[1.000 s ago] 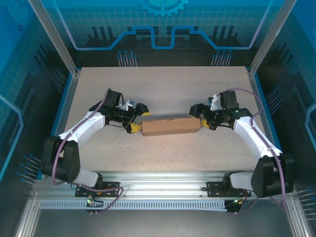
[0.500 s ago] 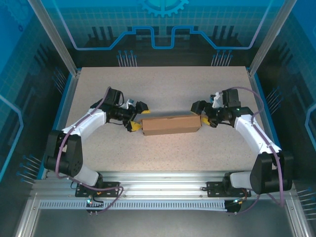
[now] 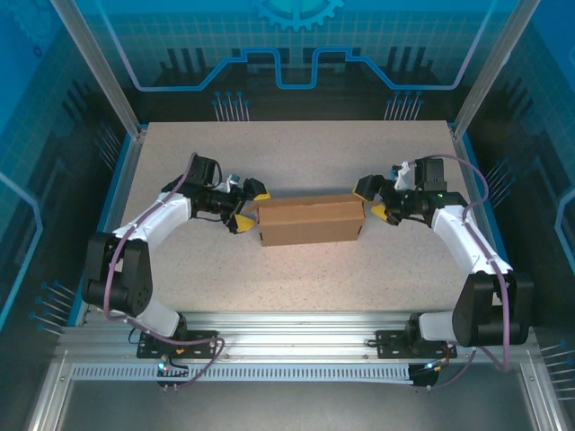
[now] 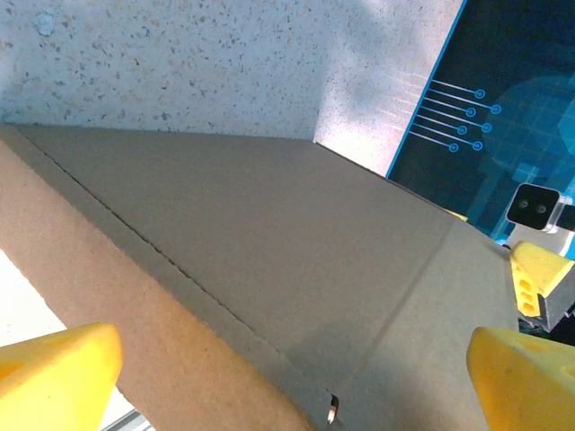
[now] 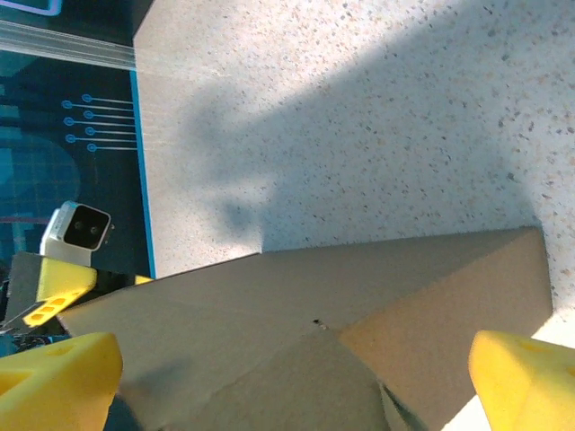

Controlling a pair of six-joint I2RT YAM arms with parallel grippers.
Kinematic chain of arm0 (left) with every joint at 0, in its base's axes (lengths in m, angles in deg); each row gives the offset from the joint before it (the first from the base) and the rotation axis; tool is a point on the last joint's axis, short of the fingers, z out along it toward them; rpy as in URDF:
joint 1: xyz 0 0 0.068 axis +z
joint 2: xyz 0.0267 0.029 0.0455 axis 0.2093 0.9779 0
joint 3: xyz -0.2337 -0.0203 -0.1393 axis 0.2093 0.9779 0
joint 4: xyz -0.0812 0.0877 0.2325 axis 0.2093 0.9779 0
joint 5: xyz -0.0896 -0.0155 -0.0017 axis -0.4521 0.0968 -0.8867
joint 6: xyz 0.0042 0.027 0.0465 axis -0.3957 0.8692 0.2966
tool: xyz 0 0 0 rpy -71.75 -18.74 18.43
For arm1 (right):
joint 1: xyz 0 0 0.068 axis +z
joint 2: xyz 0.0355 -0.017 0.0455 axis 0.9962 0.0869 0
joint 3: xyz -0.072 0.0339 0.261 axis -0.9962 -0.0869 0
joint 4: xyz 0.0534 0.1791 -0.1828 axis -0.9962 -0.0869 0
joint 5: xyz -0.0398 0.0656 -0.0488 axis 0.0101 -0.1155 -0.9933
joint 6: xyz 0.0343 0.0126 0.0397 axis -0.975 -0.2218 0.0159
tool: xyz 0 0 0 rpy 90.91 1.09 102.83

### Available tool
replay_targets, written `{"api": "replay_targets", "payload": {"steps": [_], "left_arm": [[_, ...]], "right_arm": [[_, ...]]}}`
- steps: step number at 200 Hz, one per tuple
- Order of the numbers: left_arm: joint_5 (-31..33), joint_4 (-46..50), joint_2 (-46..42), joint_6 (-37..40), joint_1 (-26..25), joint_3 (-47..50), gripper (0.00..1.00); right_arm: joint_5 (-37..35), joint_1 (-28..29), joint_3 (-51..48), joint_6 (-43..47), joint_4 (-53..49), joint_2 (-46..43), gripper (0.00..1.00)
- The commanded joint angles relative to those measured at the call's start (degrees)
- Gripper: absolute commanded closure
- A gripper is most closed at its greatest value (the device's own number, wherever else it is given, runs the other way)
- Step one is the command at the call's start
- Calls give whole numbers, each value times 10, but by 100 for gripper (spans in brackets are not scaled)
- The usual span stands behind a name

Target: Fold the paper box

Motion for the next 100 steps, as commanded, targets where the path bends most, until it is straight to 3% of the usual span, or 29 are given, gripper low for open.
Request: {"api": "replay_targets", "payload": {"steps": [1,39,70,100], "left_arm": [[-22,15,6,1,6,-18,1],[-20,21,11,7,8,-25,1],[-10,31,15,24,16,-44,1],[48,98,-4,107,25,-97,1]], "right_arm": [[35,-10,18,10,27,1,0],[33,-11,28,56,15,-1,0],[-7,-14,58,170,-44,-22,0],[-47,-14,76,241,-88,-46,0]]}}
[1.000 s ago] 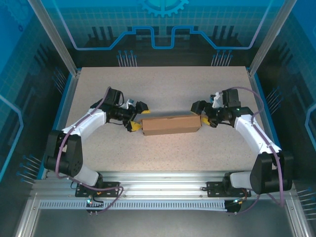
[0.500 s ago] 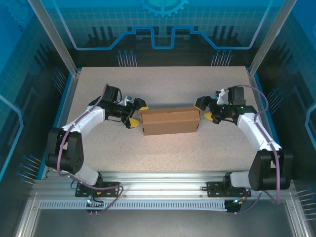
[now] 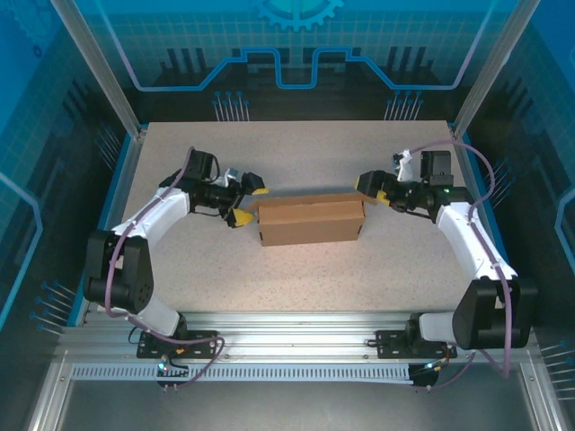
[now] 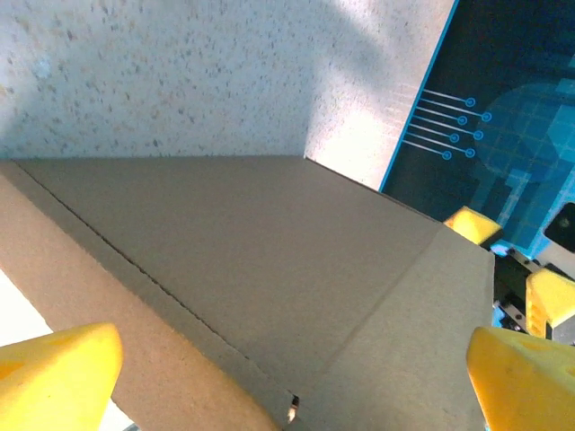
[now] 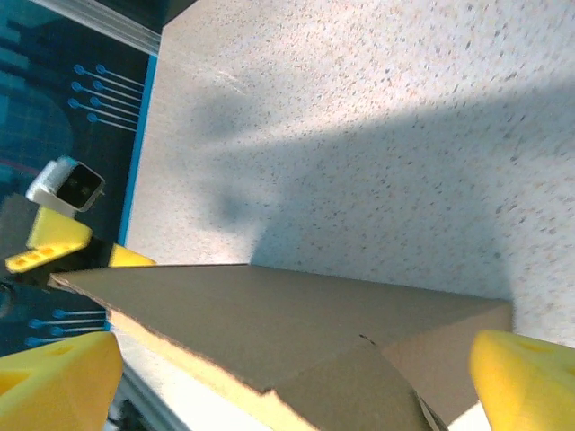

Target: Fold the paper box

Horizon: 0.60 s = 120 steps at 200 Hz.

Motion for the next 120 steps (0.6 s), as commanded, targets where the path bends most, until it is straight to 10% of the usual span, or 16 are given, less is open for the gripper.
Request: {"api": "replay_targets", "payload": {"steps": [1,41,120], "left_arm": [[42,78,-16,82,11,-59,1],[106,208,-75,252,16,-118,1],[147,251,-131,375,-8,-91,5]], "right_arm": [[-35,-8,28,95,-56,-29,0],[-44,-3,33,136,-60,-61,31],[-139,54,67,195,-106,-47,41]]}}
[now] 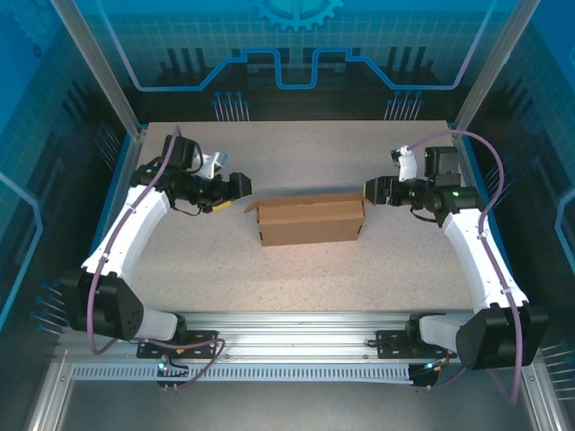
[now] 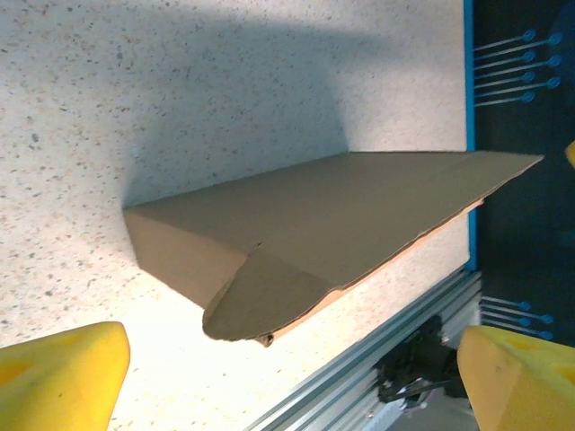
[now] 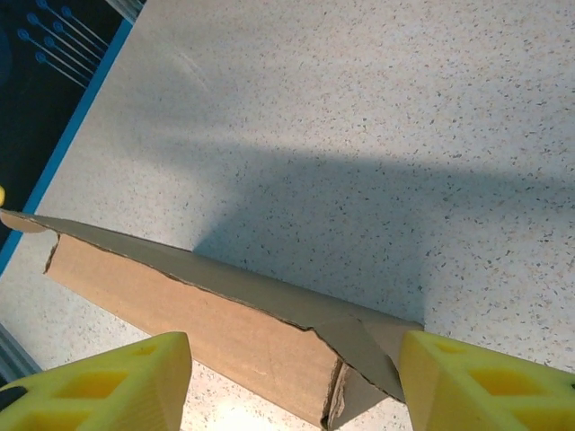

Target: Fold the paper box

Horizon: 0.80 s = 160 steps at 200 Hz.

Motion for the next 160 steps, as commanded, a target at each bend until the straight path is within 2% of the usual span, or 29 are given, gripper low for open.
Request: {"api": "replay_targets", "payload": {"steps": [1,59,96,160], "left_arm": [[29,21,-28,79,-16,12,5],[103,13,-32,154,-70,9,12],[127,-2,-36,178,-85,7,15],[152,6,-9,198,-103,-23,31]], "right_arm": [[-53,24,21,34,-29,7,41],[-145,74,18,43,-33,15,47],[-149,77,13,45,-35,16,49],[-151,78,15,40,-48,27,55]]}}
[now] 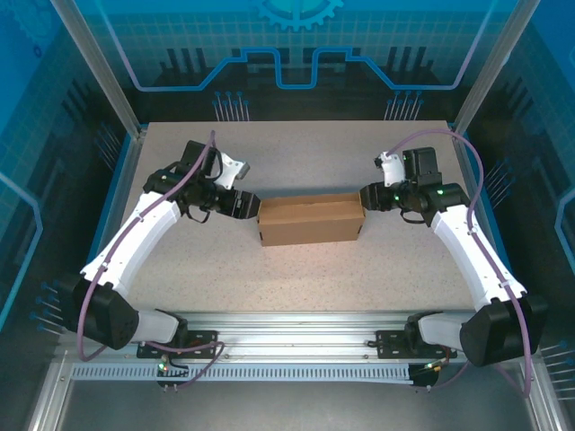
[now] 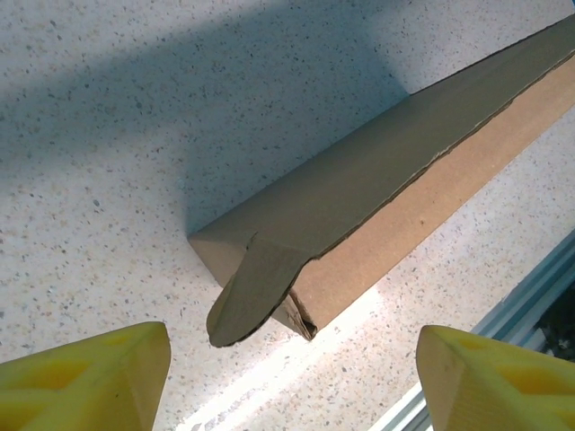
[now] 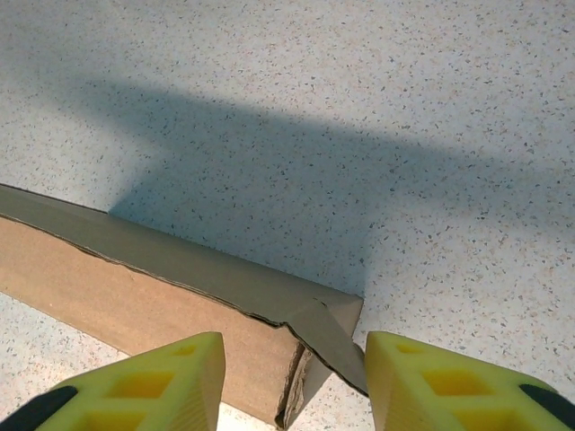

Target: Fold the paper box

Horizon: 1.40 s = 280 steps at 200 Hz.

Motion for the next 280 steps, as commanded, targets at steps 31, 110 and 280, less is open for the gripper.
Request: {"api": "replay_targets", "payload": {"steps": [31,110,280], "left_arm": [[18,12,23,23,-16,-32,36],[16,9,40,-12,-29,-44,56],[39,45,63,-71,-33,-56,74]], "right_arm": [[-18,7,11,3,-25,12,57],[1,6,11,-4,-26,21,67],[31,10,5,-12,-19,24,86]]}}
